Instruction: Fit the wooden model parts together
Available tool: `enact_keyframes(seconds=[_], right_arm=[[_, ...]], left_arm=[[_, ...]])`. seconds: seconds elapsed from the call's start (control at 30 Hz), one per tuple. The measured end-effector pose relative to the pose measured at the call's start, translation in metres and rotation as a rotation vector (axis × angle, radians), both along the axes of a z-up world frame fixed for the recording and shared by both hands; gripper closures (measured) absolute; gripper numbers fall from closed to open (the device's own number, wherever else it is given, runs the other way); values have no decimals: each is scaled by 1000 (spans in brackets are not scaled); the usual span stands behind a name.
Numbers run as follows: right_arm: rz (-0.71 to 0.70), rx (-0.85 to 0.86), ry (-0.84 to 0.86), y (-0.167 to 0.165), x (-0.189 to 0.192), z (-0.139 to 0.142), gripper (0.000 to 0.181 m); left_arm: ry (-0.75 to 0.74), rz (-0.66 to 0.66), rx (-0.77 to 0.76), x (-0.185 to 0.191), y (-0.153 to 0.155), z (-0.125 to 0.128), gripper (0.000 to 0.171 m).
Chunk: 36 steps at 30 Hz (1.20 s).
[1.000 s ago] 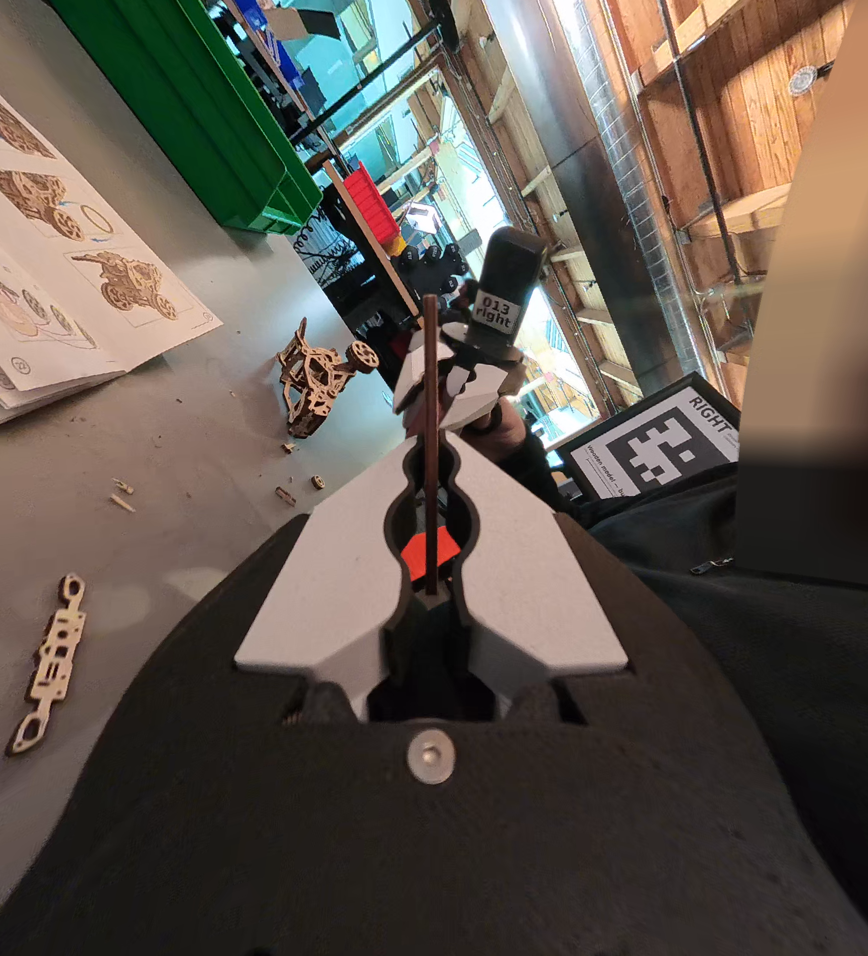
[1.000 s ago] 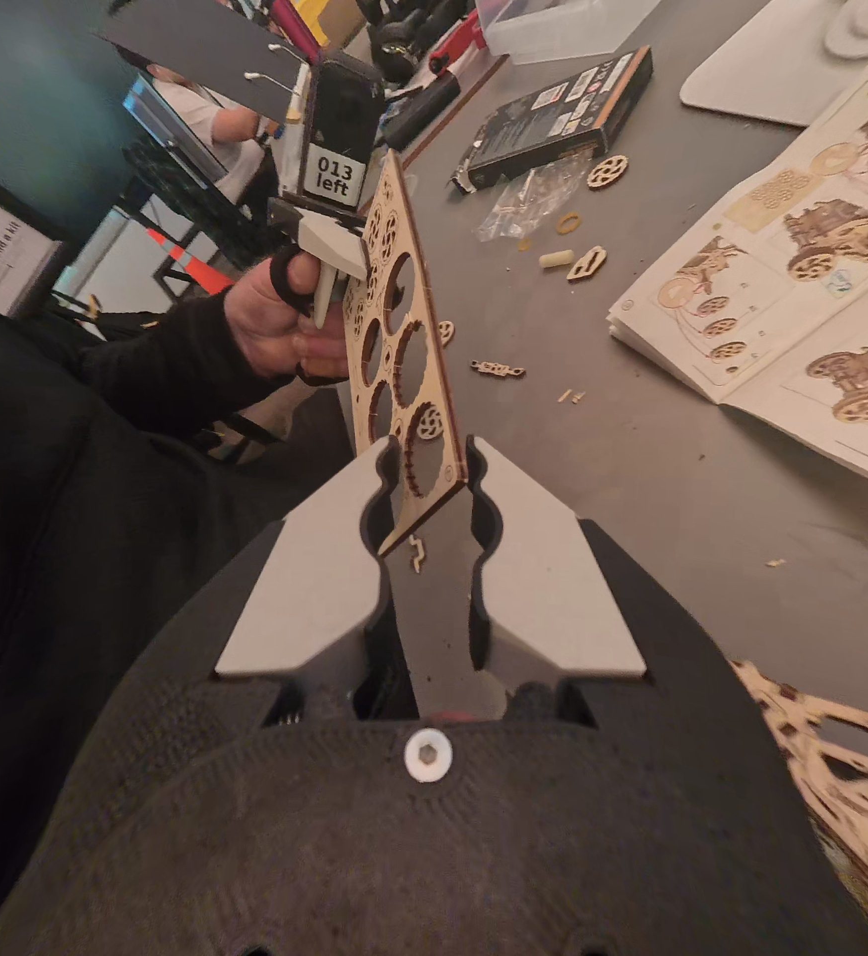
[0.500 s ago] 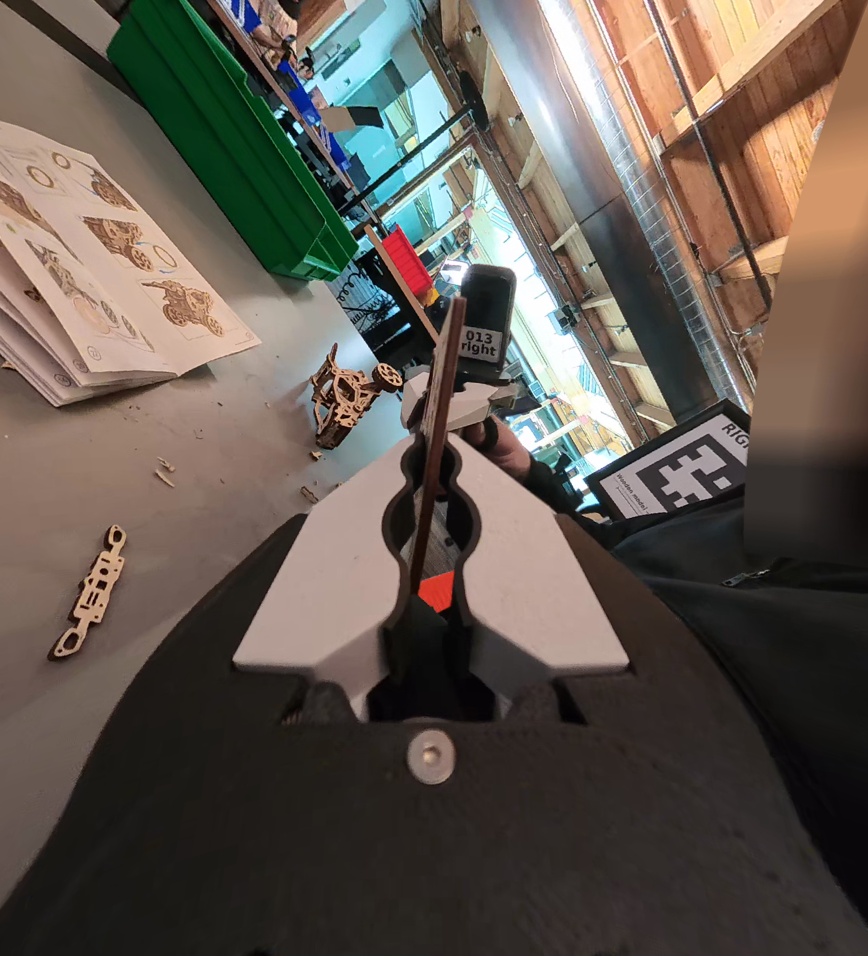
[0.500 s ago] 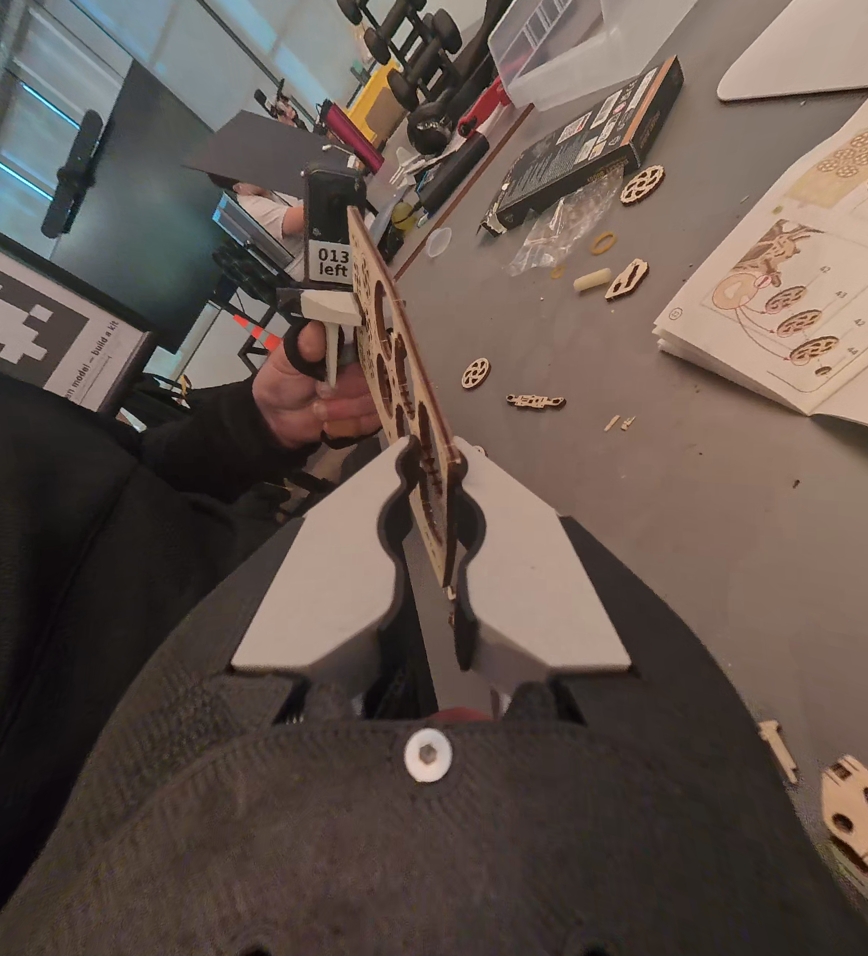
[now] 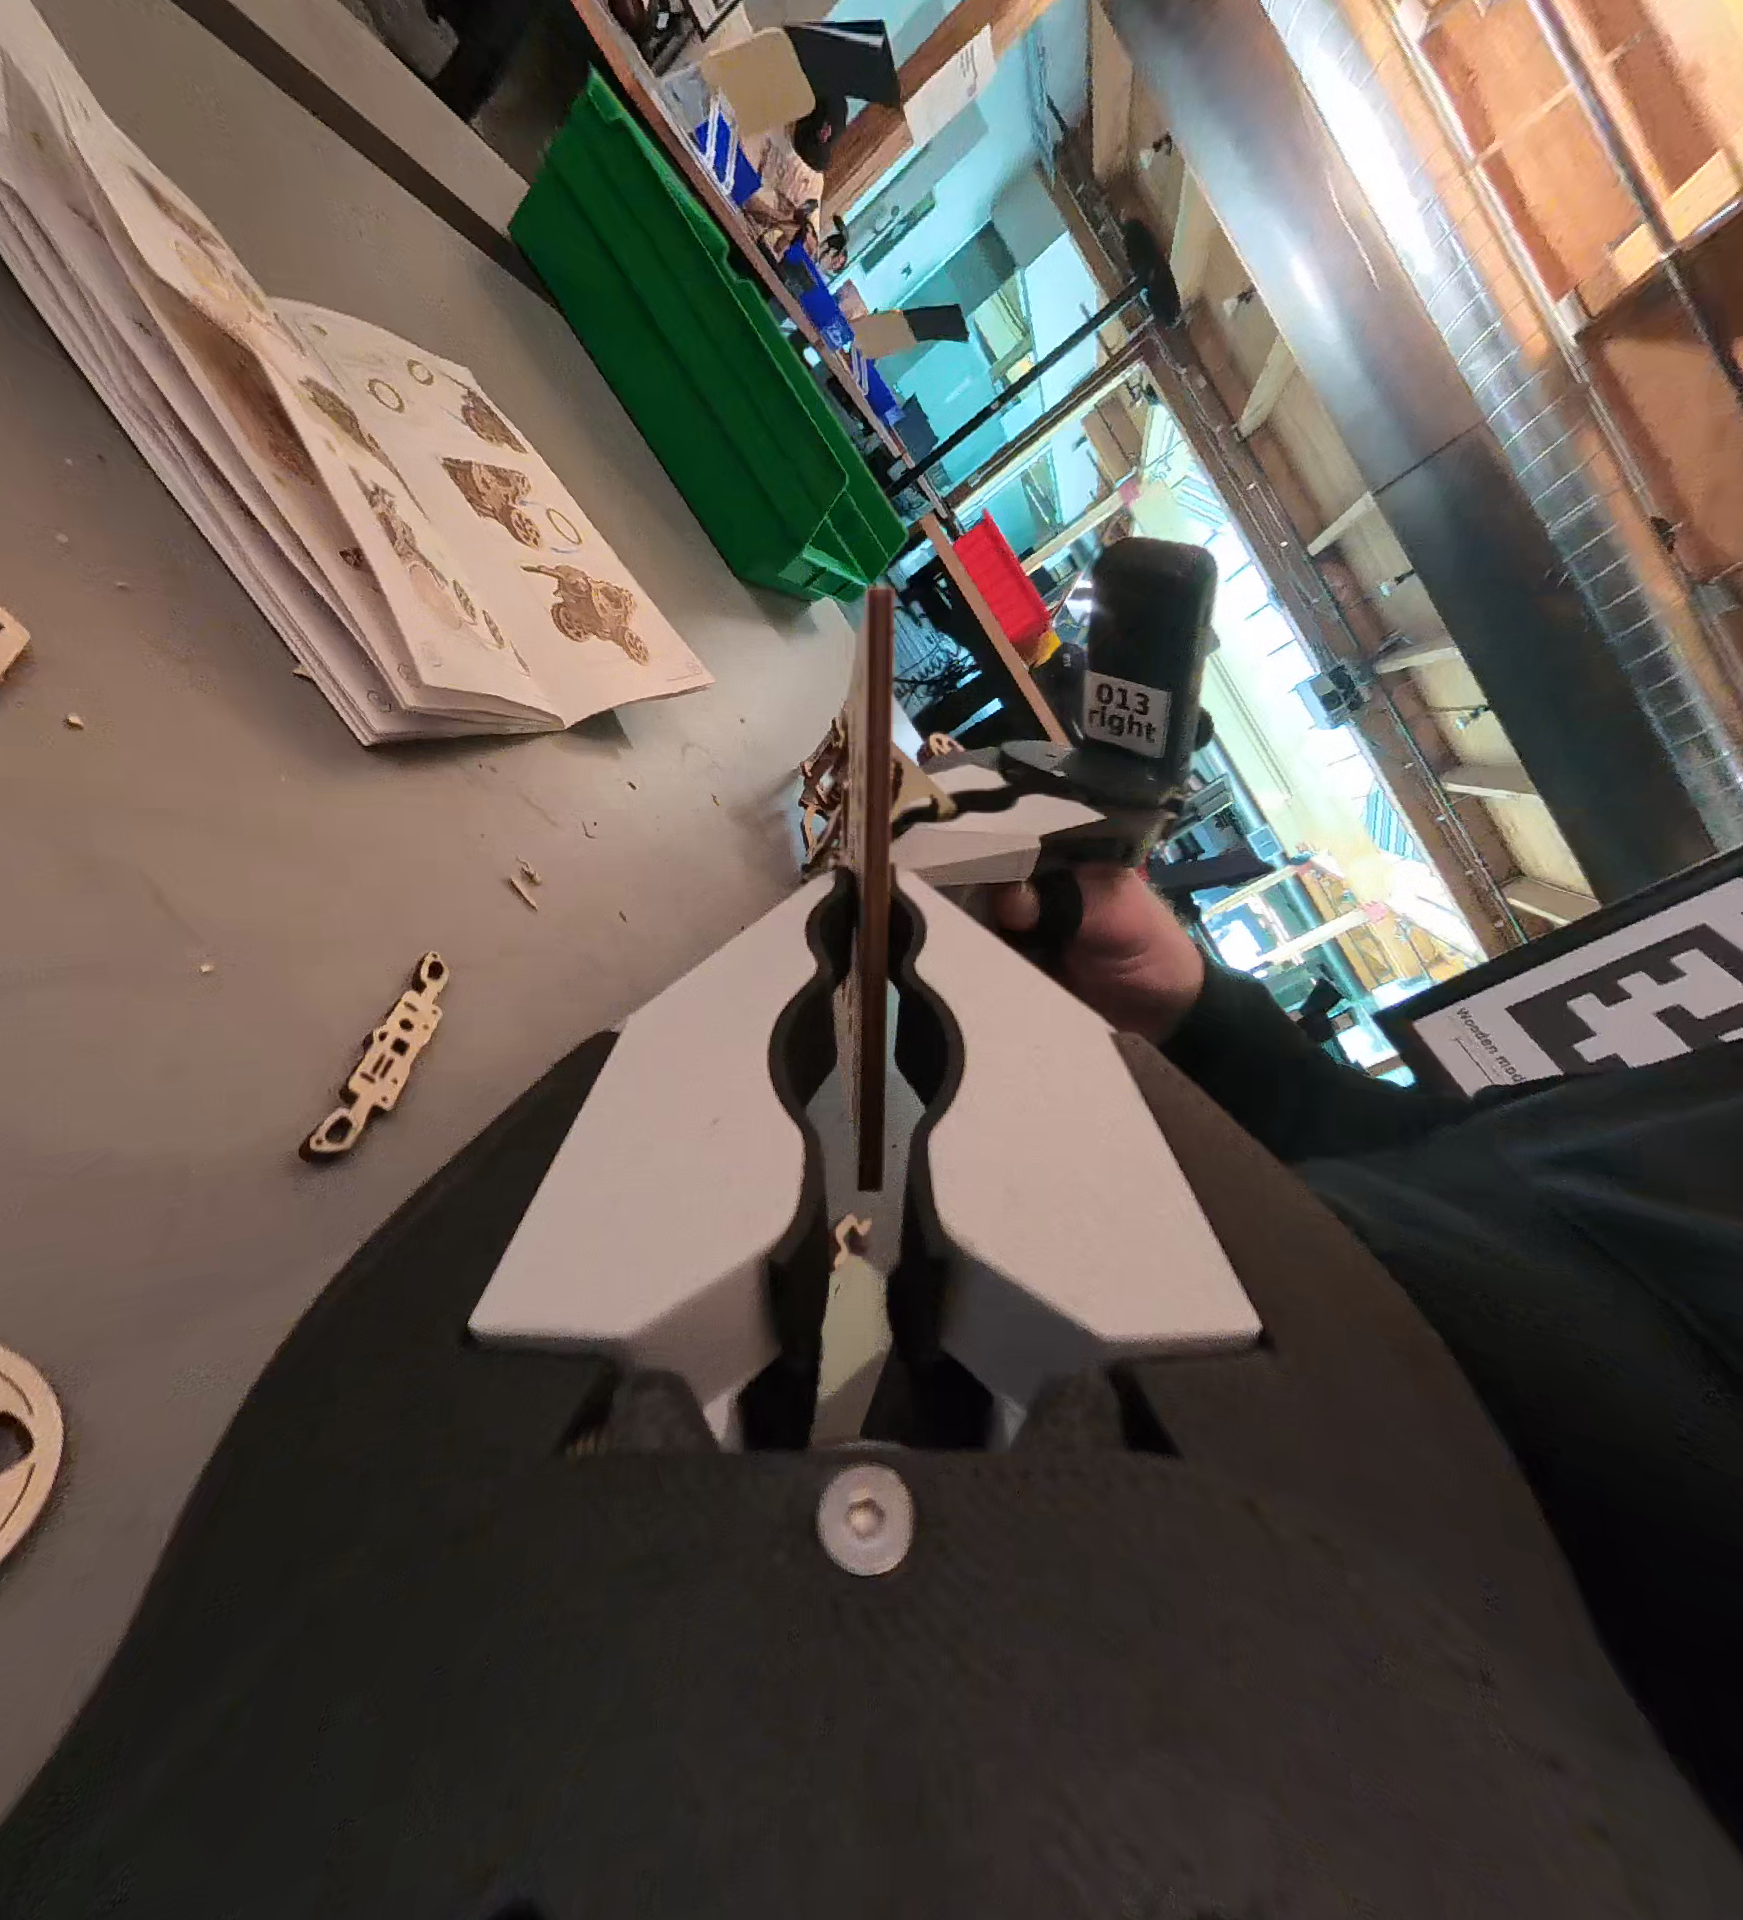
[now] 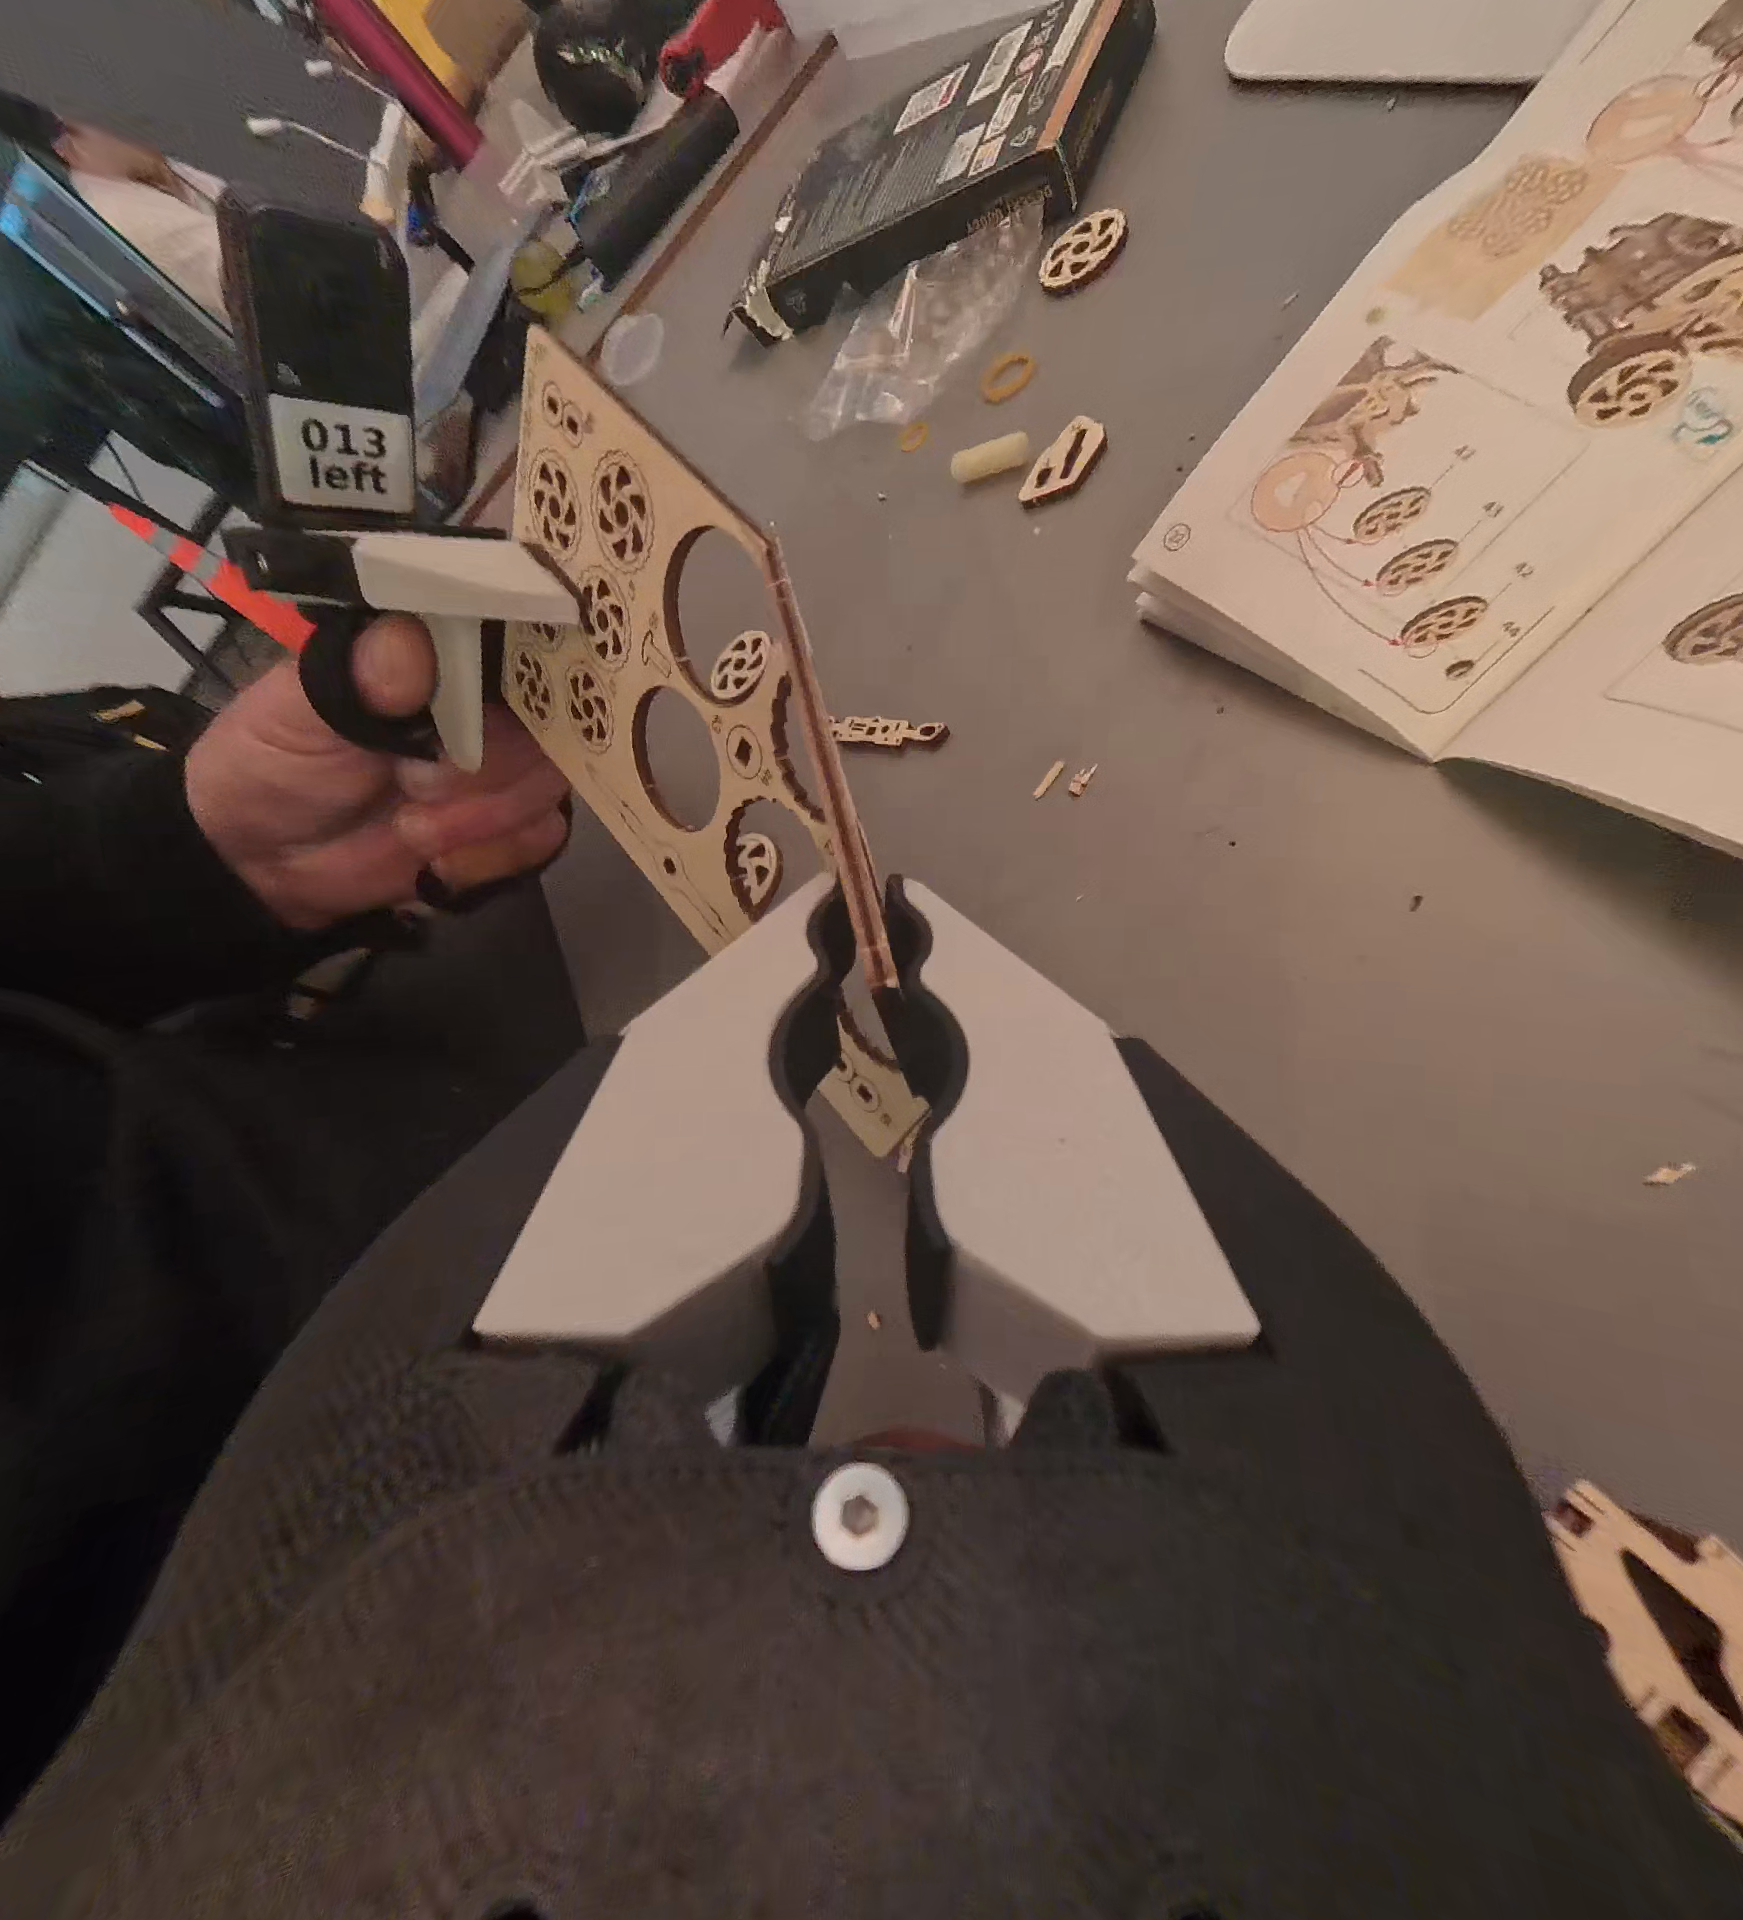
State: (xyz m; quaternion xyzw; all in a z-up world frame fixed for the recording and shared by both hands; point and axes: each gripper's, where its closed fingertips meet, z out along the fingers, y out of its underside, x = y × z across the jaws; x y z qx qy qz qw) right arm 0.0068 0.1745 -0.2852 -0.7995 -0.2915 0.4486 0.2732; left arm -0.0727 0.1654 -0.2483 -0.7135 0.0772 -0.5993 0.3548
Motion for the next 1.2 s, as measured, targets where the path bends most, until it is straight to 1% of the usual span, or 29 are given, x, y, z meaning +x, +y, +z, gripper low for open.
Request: enact_keyframes(seconds=[0.07,0.2,0.3,0.37,0.47,0.53,0.57,0.6,0.63,0.7,0.73,0.77,0.8,0.83,0.9,0.93,0.97,1.0,1.03,1.07,1.1,1.17,1.2], right_arm=[[-12,-55,79,4,0,4,177],[20,-10,39,1,-2,7,179],[14,-20,73,3,-6,15,179],[34,-39,98,2,-9,18,180],[83,-68,109,-4,-14,22,180],[96,-60,114,-2,-16,27,180],[104,-46,102,0,-17,30,180],[125,-42,92,0,-18,33,180],[156,-39,74,-1,-19,37,180],[203,30,-16,2,-19,42,181],[250,44,-43,-1,-21,46,181],[296,51,-75,-2,-23,49,181],[331,90,-131,-1,-25,49,181],[382,121,-169,-2,-29,51,181],[475,189,-247,-3,-37,57,181],[528,223,-276,-6,-42,60,181],[581,262,-302,-9,-47,64,181],[601,286,-325,-7,-51,67,181],[621,303,-352,-6,-53,67,180],[622,345,-377,1,-55,68,180],[605,379,-361,7,-58,71,179],[547,357,-268,16,-63,82,169],[509,345,-245,22,-62,86,160]], left_arm=[[22,-10,15,-1,-1,0,171],[-34,-7,-25,-7,6,3,171],[-55,-2,-51,-14,8,3,171],[-50,-38,-64,-15,6,4,171],[-16,-82,-45,-22,9,5,171],[10,-124,-48,-27,9,4,169],[45,-131,-51,-31,11,2,162],[89,-101,-42,-39,18,1,147],[133,-53,-12,-49,27,5,135],[301,33,101,-69,43,15,119],[357,39,185,-71,46,28,122],[405,-1,265,-64,44,42,131],[484,-72,339,-50,38,50,138],[573,-153,414,-33,31,54,141],[703,-297,503,-1,19,54,146],[748,-357,512,11,16,50,147],[776,-411,520,19,13,47,151],[772,-474,509,26,8,43,162],[748,-509,484,29,6,42,167],[728,-503,469,29,9,42,170],[704,-474,466,27,15,45,171],[568,-425,398,23,23,55,171],[489,-380,374,21,30,61,171]])
